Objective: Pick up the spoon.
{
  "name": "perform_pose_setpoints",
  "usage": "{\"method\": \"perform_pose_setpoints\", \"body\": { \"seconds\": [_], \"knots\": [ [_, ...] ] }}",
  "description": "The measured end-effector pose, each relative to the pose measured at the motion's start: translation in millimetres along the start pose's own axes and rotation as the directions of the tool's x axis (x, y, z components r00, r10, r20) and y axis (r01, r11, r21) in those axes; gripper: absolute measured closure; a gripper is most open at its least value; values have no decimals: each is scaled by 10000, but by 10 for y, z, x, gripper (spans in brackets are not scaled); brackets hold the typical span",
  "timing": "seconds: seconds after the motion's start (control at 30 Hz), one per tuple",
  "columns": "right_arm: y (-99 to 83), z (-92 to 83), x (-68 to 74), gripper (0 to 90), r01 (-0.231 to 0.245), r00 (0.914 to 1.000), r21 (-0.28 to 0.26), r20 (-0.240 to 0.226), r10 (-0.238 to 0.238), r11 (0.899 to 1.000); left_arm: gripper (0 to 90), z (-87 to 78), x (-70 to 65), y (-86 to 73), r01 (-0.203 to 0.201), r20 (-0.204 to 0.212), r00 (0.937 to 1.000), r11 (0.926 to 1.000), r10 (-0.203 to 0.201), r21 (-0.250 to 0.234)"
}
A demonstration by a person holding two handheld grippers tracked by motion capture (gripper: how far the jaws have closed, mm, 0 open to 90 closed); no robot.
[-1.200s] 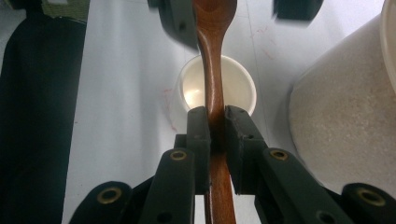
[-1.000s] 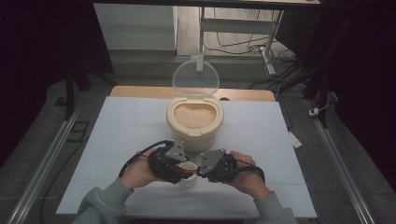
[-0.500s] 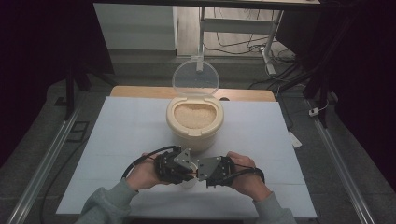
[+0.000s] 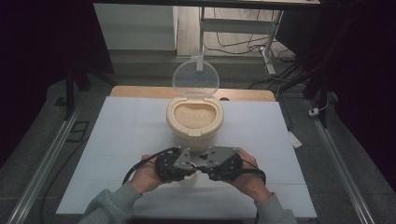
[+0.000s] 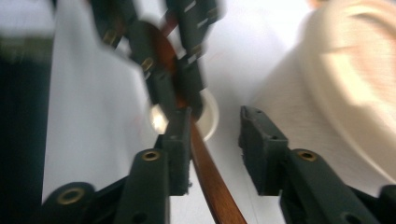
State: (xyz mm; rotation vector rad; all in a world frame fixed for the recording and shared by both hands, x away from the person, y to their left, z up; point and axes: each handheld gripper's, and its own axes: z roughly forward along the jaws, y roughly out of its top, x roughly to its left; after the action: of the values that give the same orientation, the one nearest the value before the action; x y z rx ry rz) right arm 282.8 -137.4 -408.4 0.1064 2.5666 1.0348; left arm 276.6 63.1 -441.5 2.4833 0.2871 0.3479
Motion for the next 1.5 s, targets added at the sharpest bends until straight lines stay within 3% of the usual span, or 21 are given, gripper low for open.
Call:
{"method": "perform_pose_setpoints", "body": {
  "seconds": [0.07,0.13,0.27,0.33,0.57,0.67,0.77,0.93,1.03,1.13,1.4,1.5],
  "knots": [
    [-34,-70,-35,563,-901,9954,-577,276,918,9943,793,-12,2,-11,80,-208,9997,9998,-84,-171],
    [-76,-142,-62,524,-1704,9831,-1124,479,1767,9789,793,-23,3,-22,153,-434,9989,9993,-168,-336],
    [-163,-238,-85,456,-2902,9465,-1590,976,3075,9437,793,-45,9,-37,286,-705,9970,9978,-328,-604],
    [-206,-282,-107,442,-3452,9233,-1892,1072,3688,9192,794,-56,9,-39,310,-828,9959,9972,-367,-686],
    [-346,-348,-139,400,-4668,8510,-2399,1399,5062,8512,794,-90,5,-47,397,-1277,9904,9933,-536,-1088],
    [-391,-344,-135,390,-5055,8253,-2497,1393,5472,8259,795,-90,1,-51,420,-1421,9881,9917,-593,-1219],
    [-419,-313,-128,381,-5364,8065,-2608,1220,5786,8027,795,-92,-2,-50,420,-1537,9861,9903,-624,-1325],
    [-433,-227,-111,374,-5691,7893,-2652,894,6075,7784,795,-108,-15,-48,432,-1693,9831,9864,-703,-1587],
    [-424,-183,-92,375,-5755,7862,-2654,810,6127,7735,795,-117,-19,-49,435,-1738,9820,9844,-735,-1705],
    [-416,-141,-75,378,-5913,7780,-2683,584,6256,7605,795,-120,-27,-46,422,-1775,9813,9829,-745,-1793],
    [-401,-56,-37,409,-6023,7709,-2768,416,6356,7487,794,-110,-52,-33,346,-1824,9807,9810,-701,-1910],
    [-411,-50,-42,440,-6185,7580,-2948,204,6519,7284,795,-103,-61,-28,311,-1847,9805,9809,-673,-1918]
  ]
}}
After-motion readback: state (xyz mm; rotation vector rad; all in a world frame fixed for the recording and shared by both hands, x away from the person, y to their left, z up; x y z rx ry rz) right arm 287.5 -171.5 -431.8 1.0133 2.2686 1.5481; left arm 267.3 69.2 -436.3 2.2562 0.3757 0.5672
